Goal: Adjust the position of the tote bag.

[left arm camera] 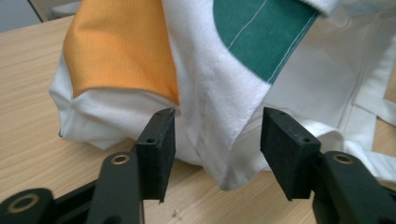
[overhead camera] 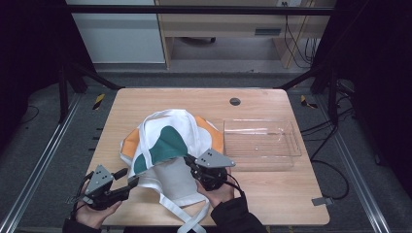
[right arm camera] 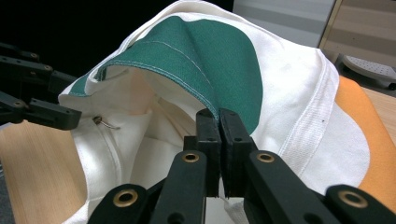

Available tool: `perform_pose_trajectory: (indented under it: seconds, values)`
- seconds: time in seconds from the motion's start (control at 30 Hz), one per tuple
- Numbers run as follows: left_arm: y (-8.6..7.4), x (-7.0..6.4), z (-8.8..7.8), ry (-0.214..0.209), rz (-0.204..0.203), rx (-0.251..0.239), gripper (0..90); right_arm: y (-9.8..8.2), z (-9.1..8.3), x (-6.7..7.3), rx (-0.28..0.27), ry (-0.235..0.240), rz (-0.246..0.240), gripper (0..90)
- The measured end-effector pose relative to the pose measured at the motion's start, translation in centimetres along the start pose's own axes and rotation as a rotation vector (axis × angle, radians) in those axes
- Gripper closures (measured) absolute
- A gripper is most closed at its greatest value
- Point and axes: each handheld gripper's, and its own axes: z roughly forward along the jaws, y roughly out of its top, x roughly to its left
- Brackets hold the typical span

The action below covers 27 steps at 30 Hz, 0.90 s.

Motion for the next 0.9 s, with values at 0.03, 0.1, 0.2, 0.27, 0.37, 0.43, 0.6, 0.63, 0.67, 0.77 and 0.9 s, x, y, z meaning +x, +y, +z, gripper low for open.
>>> perform_pose_trajectory:
  seconds: [0.03, 0.1, 0.2, 0.27, 0.37, 0.43, 0.6, 0.63, 0.67, 0.77, 0.9]
  values:
    - [0.1, -0.1, -0.1, 0.004, -0.006, -0.004, 41.9, 0.0, 0.0, 0.0, 0.000, 0.001, 0.000, 87.9]
    - [0.2, -0.1, -0.2, 0.001, -0.011, -0.015, 39.7, 0.1, 0.0, 0.0, 0.001, -0.002, 0.002, 87.9]
    - [0.6, -0.3, -0.6, -0.003, -0.014, -0.034, 37.2, 0.2, -0.1, -0.1, -0.001, -0.002, 0.007, 87.9]
    - [0.8, -0.3, -0.8, -0.006, -0.016, -0.044, 36.1, 0.2, -0.1, -0.1, -0.004, -0.003, 0.009, 88.0]
    - [1.1, -0.5, -1.0, -0.005, -0.019, -0.053, 35.3, 0.2, -0.1, -0.1, -0.005, -0.004, 0.012, 87.9]
    - [1.4, -0.7, -1.1, -0.006, -0.013, -0.055, 35.2, 0.2, -0.1, -0.1, -0.005, -0.005, 0.010, 88.0]
    - [2.0, -1.2, -1.4, 0.007, -0.003, -0.067, 33.7, 0.3, -0.1, -0.1, -0.005, -0.005, 0.010, 87.9]
    - [2.1, -1.2, -1.5, 0.007, 0.003, -0.068, 33.3, 0.3, -0.1, -0.1, -0.006, -0.005, 0.011, 87.9]
    - [2.1, -1.2, -1.5, 0.008, -0.002, -0.072, 32.8, 0.3, 0.0, -0.1, -0.005, -0.005, 0.011, 87.9]
    - [2.5, -1.3, -1.5, 0.005, 0.000, -0.073, 31.7, 0.3, 0.0, -0.2, -0.005, -0.003, 0.015, 87.9]
    - [3.0, -1.6, -1.7, 0.008, 0.013, -0.076, 31.3, 0.3, 0.0, -0.2, -0.007, -0.004, 0.013, 87.9]
